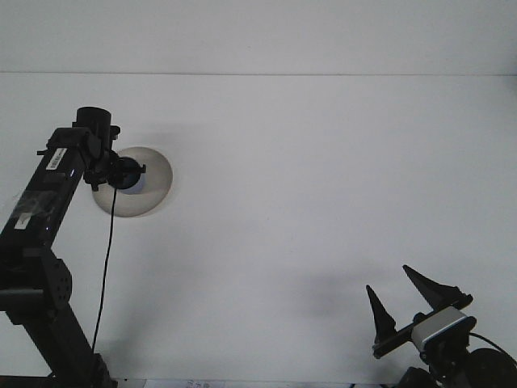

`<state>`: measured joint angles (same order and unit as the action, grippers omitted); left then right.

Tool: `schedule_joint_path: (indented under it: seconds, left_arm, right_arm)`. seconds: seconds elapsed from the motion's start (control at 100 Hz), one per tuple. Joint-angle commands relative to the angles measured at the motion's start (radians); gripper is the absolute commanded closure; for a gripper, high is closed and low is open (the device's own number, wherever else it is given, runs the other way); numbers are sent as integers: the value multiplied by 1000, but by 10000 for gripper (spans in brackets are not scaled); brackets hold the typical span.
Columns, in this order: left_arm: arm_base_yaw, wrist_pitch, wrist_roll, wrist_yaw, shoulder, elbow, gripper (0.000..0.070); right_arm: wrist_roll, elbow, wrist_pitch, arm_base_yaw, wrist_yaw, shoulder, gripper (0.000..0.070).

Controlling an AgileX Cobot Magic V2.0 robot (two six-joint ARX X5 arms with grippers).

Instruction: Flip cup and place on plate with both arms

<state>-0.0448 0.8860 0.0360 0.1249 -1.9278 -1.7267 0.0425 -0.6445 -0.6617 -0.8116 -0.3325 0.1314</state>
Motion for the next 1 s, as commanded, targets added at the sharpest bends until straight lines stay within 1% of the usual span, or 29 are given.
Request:
schedule_joint_path:
  seconds: [0.0, 0.01, 0.04, 0.11, 0.14, 0.16, 0.2, 0.36, 0.56, 0.65, 0.71, 0.76, 0.84, 0.89, 0.99]
  left_arm:
    - [-1, -25, -31, -3, -33, -19, 628]
    - [-1, -27, -31, -3, -32, -19, 621]
    - [-1, -29, -33, -3, -32, -21, 539]
    - [-1, -27, -46, -3, -32, -33, 318]
    - [-1, -27, -55, -3, -32, -39, 234]
    - [-1, -27, -56, -3, -32, -44, 192]
    - [-1, -27, -56, -3, -32, -55, 147]
    - [-1, 15, -56, -8, -32, -131, 149]
    - [-1, 98, -67, -52, -3, -265, 149]
    - [-1, 109, -69, -55, 42, -293, 149]
    - [0, 107, -69, -58, 98, -296, 149]
    - [0, 107, -71, -75, 142, -296, 149]
    - [0, 108, -72, -130, 241, -296, 150]
    - [0, 106, -72, -149, 305, -295, 150]
    - [13, 95, -90, -160, 428, -284, 152]
  right_arm:
    - [14, -7, 11, -9, -10, 1, 176]
    - [14, -7, 11, -9, -10, 1, 176]
    - [14, -7, 11, -9, -9, 1, 176]
    - [14, -7, 11, -9, -9, 1, 176]
    - [14, -7, 11, -9, -9, 1, 176]
    - [14, -7, 11, -9, -9, 1, 176]
    - [14, -7, 11, -9, -9, 1, 176]
    - [14, -7, 11, -9, -9, 1, 176]
    - [13, -7, 11, -9, -9, 1, 176]
    - [13, -7, 11, -9, -9, 1, 176]
    - [13, -7, 11, -9, -9, 1, 176]
    - [13, -7, 11, -9, -9, 1, 176]
    - [12, -7, 11, -9, -9, 1, 176]
    - [9, -7, 12, -9, -10, 1, 176]
    - [8, -7, 23, -9, -10, 1, 175]
